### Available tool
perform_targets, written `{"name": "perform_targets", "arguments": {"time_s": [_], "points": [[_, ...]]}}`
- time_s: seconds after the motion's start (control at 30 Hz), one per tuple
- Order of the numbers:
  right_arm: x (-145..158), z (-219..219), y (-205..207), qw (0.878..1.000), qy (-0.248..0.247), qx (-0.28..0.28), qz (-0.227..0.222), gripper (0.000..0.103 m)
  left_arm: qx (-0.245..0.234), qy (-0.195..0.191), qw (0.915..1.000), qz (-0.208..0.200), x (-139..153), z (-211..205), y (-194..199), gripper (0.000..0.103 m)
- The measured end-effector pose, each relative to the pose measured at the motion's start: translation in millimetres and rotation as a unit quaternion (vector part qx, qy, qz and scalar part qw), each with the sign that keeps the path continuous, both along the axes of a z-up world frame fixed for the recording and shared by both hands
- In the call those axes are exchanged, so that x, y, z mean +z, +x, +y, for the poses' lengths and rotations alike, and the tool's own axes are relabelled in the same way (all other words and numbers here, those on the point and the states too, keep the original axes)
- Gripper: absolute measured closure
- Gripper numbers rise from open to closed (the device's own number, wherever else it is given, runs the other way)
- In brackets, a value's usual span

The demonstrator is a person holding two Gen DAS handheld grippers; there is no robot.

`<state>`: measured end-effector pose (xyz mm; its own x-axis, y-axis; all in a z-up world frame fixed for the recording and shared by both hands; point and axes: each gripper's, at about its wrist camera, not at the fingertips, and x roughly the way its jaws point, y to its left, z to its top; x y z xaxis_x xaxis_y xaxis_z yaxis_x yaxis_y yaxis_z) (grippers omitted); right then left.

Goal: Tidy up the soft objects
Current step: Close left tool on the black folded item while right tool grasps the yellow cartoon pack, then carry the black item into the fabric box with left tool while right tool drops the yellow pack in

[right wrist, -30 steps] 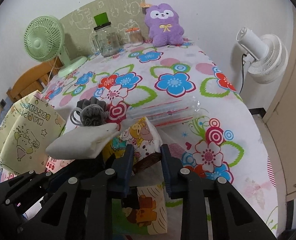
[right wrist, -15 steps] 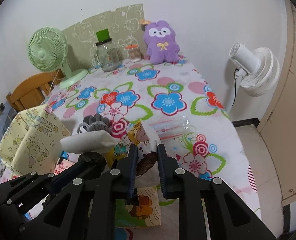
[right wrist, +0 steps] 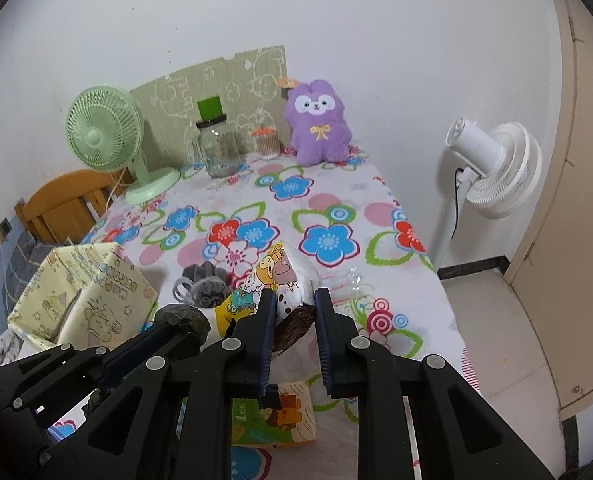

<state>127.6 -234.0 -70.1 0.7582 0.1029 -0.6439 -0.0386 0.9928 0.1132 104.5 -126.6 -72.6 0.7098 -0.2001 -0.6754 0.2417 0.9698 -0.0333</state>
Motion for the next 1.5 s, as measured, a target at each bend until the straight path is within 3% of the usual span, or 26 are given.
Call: {"name": "perform_targets", "arguments": {"time_s": [0.83,1.5], "points": [[48,23,-35,0.998,-0.006,0.009,-0.061,0.081,0.022,0.011,0.9984,-0.051,43,23,-30,0.094],[60,88,-22,0.996,-0.016,0.053,-0.069,0.081,0.051,0.025,0.9963,-0.065,52,79,-18,0.094]]}}
